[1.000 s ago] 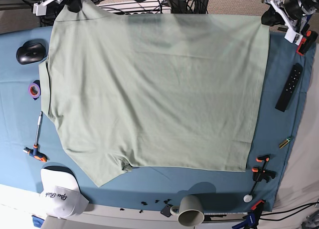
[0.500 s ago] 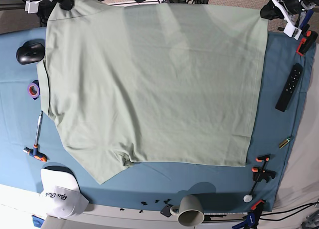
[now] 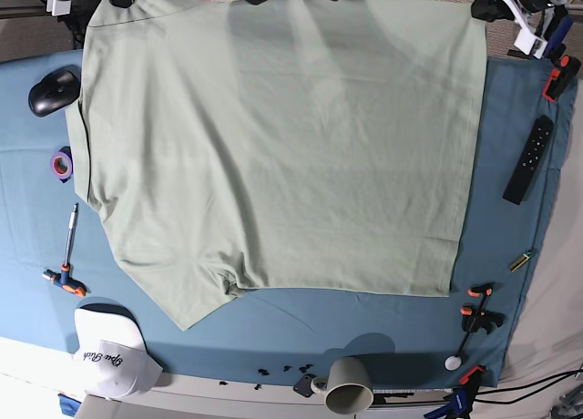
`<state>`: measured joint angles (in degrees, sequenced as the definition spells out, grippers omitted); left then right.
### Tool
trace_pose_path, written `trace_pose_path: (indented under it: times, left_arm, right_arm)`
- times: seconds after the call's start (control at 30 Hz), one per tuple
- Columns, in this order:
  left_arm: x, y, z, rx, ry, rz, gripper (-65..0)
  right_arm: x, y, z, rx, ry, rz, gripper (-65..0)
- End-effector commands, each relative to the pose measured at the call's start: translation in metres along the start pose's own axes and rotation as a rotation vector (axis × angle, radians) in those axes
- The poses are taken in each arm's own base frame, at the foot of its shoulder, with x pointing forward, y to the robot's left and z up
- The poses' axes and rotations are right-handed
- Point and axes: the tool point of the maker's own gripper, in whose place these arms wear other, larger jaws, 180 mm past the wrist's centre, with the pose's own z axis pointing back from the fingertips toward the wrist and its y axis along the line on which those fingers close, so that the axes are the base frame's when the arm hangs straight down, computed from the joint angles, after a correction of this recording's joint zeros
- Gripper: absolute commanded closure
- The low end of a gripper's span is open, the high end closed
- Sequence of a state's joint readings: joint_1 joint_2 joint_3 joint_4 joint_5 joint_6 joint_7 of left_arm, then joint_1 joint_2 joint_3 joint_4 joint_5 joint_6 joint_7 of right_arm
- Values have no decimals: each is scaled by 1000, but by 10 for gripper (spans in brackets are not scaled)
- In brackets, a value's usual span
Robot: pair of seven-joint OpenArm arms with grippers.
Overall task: Fold the T-shirt properly
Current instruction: 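Lift both shoulder corners and pull the shirt toward the robot, then lower both grippers and fold the collar edge over onto the shirt body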
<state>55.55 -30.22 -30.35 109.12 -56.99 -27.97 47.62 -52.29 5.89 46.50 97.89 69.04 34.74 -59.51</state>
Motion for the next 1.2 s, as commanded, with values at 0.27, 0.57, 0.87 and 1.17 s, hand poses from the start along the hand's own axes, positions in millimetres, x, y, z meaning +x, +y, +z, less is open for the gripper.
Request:
trace_pose_path:
  times: [0.27, 0.57, 0.87, 1.17]
  left_arm:
    - [3, -8, 6, -40, -14, -17, 0]
    - [25, -23, 6, -79, -77, -91, 0]
    - [73, -21, 1, -78, -199, -152, 0]
    - [106, -30, -21, -79, -260, -242, 0]
  right_arm:
    - [7, 4, 8, 26, -17, -1, 0]
    - [31, 36, 6, 102, -75, 111, 0]
    - [84, 62, -17, 98, -212, 275, 0]
    - [126, 87, -51, 93, -305, 377, 0]
